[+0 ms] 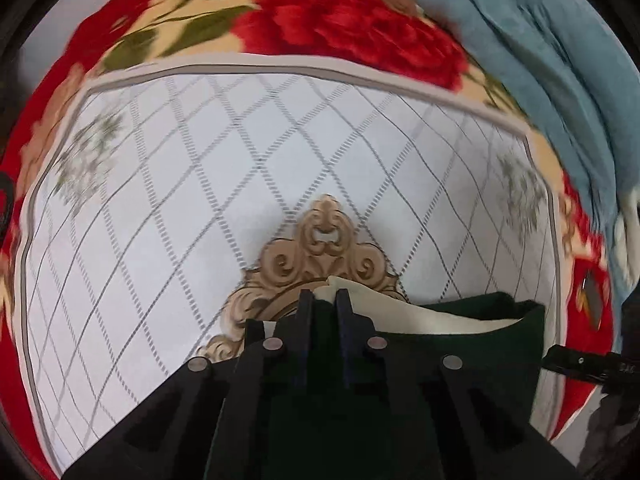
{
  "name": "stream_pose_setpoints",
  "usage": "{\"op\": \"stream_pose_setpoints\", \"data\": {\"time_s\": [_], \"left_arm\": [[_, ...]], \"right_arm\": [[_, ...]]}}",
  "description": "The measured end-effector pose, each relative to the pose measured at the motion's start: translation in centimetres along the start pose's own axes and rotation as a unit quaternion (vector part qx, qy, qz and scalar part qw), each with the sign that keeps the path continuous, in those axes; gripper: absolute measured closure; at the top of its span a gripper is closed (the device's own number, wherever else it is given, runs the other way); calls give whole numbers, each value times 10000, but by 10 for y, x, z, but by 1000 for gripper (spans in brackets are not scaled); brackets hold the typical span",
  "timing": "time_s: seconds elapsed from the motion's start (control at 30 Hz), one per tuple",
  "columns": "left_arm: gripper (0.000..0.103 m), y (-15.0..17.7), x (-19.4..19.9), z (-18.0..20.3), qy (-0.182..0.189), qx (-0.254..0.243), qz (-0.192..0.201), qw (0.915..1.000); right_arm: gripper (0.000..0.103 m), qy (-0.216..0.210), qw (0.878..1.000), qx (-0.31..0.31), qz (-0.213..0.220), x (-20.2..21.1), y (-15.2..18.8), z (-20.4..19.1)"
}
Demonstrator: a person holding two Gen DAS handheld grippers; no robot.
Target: Fold large clothes
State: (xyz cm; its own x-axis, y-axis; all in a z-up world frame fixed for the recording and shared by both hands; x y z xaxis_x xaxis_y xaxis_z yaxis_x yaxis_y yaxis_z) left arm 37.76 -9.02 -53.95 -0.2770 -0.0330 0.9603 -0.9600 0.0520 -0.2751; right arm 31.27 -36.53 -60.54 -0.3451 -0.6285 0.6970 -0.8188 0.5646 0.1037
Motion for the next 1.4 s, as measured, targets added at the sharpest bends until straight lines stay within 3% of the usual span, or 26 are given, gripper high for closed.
{"op": "stream_pose_setpoints", "data": {"time_s": [0.13, 0.2, 0.33, 0.47, 0.7, 0.83, 0.9, 0.93, 0.97, 1.03, 1.27, 1.4], "left_arm": [[95, 2, -26, -18, -110, 335, -302, 9989], [95, 6, -41, -25, -157, 385, -453, 9981], [91, 10, -53, -26, -211, 274, -494, 9982], [91, 9, -53, -22, -261, 182, -446, 9985], [88, 12, -48, -31, -230, 318, -461, 9982], [83, 11, -29, -41, -227, 542, -425, 9974], [77, 9, -9, -48, -236, 684, -273, 9970], [62, 9, -2, -51, -276, 702, -224, 9969], [33, 9, 9, -56, -295, 719, -153, 9969], [9, 14, 22, -64, -249, 778, -70, 9966], [9, 70, 39, -95, -652, 844, -495, 9931], [9, 124, 44, -131, -772, 1342, -1041, 9824]], "right_arm": [[27, 10, 9997, 222, -133, -13, -10, -16], [33, 221, 9986, 364, -309, -31, -13, -18], [33, 641, 9958, 416, -497, -66, -22, -15], [26, 1176, 9904, 454, -562, -82, -27, -12], [20, 1251, 9895, 399, -598, -82, -30, -11], [20, 1088, 9909, 342, -712, -77, -31, -16], [19, 998, 9918, 443, -664, -68, -29, -26], [19, 940, 9923, 491, -633, -64, -29, -29], [19, 863, 9930, 535, -610, -57, -26, -32], [17, 729, 9944, 531, -550, -44, -18, -35], [17, 722, 9927, 661, -709, -8, 35, -36], [17, 729, 9901, 538, -1074, -15, 65, -28]]}}
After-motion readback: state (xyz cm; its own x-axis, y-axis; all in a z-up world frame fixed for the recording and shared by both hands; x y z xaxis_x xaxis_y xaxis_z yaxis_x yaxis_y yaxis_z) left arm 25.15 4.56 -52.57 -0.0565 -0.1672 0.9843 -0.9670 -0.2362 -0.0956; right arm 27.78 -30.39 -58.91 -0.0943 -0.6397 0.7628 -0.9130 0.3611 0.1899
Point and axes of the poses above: each gripper's, at about its wrist camera, not at the fingertips, and x roughly against the way its jaws point, z to its right, y to its underside, the point moved 5 cm from there along -x, roughly the way its jaws point, and after that the axes turned 14 degrees about -y, right-handed, at the moved point
